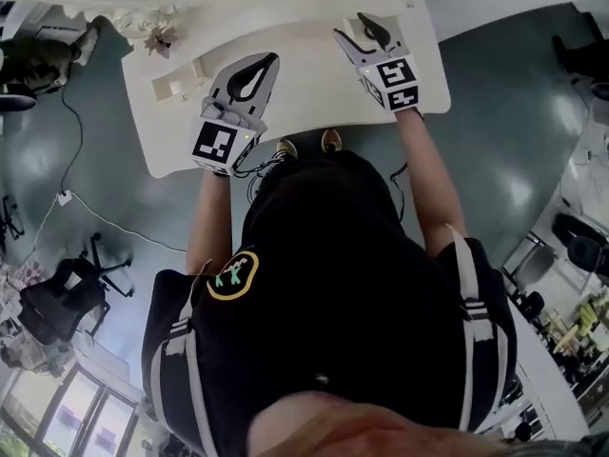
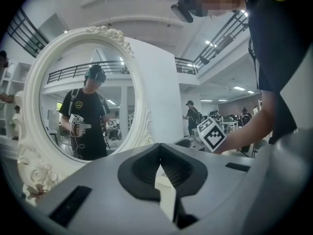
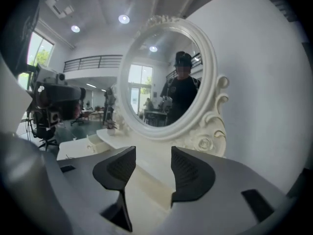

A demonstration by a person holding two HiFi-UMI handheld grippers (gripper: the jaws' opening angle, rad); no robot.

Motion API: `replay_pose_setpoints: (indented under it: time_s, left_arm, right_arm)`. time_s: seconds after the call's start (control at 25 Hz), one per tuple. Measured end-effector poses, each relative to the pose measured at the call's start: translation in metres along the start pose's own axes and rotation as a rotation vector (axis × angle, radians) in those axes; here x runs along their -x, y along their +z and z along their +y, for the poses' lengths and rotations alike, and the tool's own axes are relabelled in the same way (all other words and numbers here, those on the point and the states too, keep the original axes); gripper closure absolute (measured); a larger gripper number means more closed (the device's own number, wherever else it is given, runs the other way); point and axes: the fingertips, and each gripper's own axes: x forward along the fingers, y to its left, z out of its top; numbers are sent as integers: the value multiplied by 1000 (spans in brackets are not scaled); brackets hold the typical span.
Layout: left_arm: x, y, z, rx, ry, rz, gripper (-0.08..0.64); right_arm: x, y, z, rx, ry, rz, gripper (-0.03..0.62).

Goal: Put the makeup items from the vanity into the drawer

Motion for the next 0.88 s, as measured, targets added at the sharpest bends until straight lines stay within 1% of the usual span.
replay_pose_setpoints:
  time_s: [0.16,0.32,0.44,0.6,0.72,0.88]
  left_arm:
    - [25,0,20,-8,55,-3,541]
    - [51,-1,32,-12,102,9,541]
    - [66,-2,36,-11,126,10,541]
    - [80,-7,44,-8,148,8,541]
    - [86,-8,47,-7,161,8,541]
    - [87,-6,46,-9,162,2,541]
  right_arm:
    - [1,42,64,53,138,-119,408]
    - [4,74,121,93,261,-210,569]
    - [11,94,156,102,334,-258,571]
    - [13,117,189,136,382,-333,571]
    - [12,124,197,144,383,-344,571]
    - [12,127,195,142,364,-343,572]
